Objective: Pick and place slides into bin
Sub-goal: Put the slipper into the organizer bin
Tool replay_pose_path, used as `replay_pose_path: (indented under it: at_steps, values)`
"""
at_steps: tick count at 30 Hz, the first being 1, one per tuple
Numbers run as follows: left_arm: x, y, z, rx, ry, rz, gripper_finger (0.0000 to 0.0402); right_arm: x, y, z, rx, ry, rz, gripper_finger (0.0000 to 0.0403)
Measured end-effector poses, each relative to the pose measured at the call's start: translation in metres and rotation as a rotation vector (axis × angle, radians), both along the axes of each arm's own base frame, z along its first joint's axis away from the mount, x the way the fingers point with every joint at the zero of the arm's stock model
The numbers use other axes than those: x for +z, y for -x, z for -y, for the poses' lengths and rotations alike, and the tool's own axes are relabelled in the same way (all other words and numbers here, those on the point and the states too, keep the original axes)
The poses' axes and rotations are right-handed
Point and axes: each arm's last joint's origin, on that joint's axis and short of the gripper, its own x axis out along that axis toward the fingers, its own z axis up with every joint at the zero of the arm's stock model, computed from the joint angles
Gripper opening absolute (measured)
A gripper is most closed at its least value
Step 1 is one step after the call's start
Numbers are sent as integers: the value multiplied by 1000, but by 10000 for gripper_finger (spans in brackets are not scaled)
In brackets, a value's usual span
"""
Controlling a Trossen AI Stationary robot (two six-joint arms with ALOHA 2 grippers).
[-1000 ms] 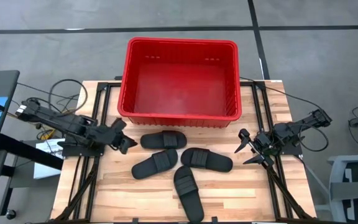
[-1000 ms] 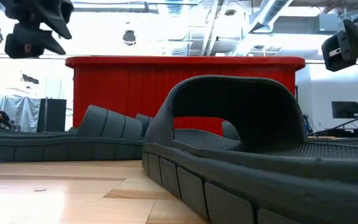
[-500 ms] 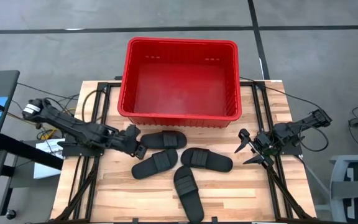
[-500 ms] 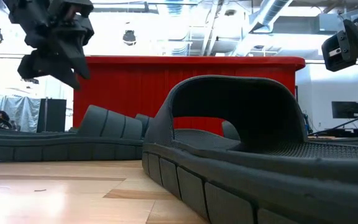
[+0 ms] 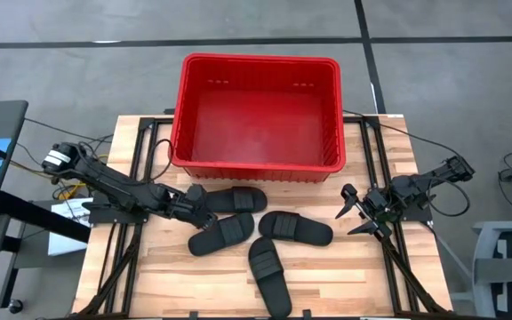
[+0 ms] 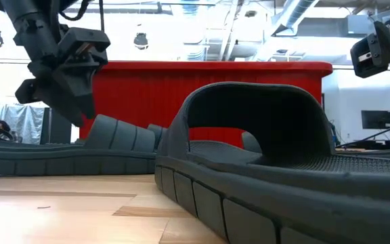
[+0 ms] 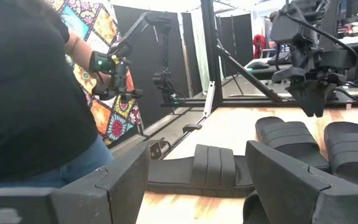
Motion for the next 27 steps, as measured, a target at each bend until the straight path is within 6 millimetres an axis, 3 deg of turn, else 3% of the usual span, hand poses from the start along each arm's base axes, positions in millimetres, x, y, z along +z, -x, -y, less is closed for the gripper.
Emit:
replay_pose_path:
  at_steps: [4,9,13,18,27]
  values:
    - [4,-2,1,-16,19,43,141,0,0,0,0,0,0,260]
    - [4,-3,8,-165,116,23,141,0,0,0,0,0,0,260]
    - [4,-1,15,-243,98,17,141,0,0,0,0,0,0,260]
    - [5,1,21,-370,-21,30,141,0,0,0,0,0,0,260]
    - [9,-2,26,-632,-428,65,141,0,0,0,0,0,0,260]
